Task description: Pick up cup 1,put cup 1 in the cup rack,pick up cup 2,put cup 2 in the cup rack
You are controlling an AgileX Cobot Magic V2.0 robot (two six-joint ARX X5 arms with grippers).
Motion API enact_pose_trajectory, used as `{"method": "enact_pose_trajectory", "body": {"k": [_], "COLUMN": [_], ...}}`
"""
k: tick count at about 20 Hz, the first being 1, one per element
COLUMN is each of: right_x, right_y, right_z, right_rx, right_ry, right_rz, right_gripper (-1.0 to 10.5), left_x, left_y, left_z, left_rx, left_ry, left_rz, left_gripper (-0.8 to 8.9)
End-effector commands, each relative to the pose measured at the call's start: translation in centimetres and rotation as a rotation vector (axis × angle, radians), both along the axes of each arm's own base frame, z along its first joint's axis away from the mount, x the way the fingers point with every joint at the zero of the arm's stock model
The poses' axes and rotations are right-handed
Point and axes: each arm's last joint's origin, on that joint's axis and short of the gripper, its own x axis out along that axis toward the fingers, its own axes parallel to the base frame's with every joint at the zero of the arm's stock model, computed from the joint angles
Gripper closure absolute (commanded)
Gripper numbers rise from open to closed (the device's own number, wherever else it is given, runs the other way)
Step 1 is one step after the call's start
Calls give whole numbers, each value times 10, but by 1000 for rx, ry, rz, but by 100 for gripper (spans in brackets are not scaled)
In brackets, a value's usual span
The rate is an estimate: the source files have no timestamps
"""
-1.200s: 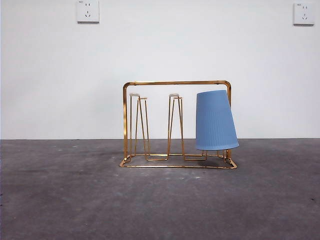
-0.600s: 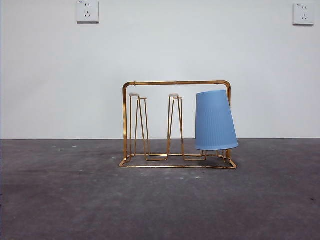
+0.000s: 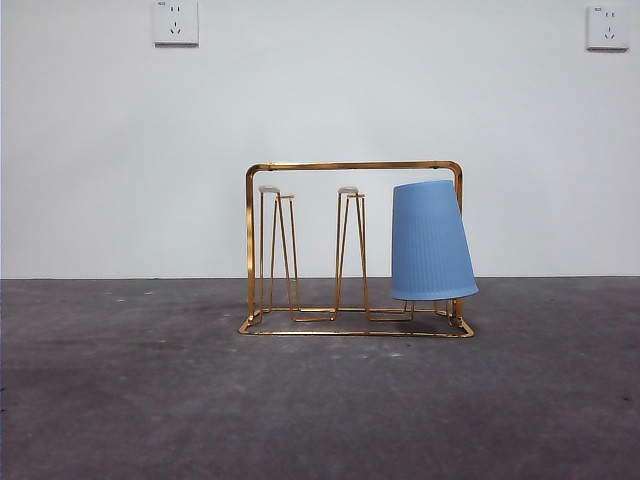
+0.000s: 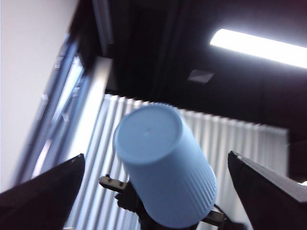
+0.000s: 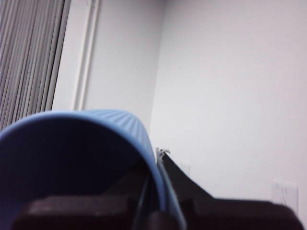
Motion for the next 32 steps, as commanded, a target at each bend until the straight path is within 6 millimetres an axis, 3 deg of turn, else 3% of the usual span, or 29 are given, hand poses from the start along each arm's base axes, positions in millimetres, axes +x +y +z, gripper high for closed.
{"method": "enact_pose_trajectory", "body": {"k": [1,7,24,32], "right_x": [-3,5,63,74], "right_y": [-2,5,56,66], "right_z": [5,5,-19,-25], "right_rx": [51,74,40,34], "right_ry": [-44,-39,93,117], "right_rz": [17,41,80,101], "right_gripper": [959,959,959,959], "left_x": [8,16,18,19], "left_y": [-7,-14,-16,-15], "left_z": [-5,-7,-7,-7], "left_rx": [3,-41,-85,-99], "left_ry": [73,67,50,45], "left_rz": [-71,-87,-80,-46], "left_gripper": [312,311,312,319]}}
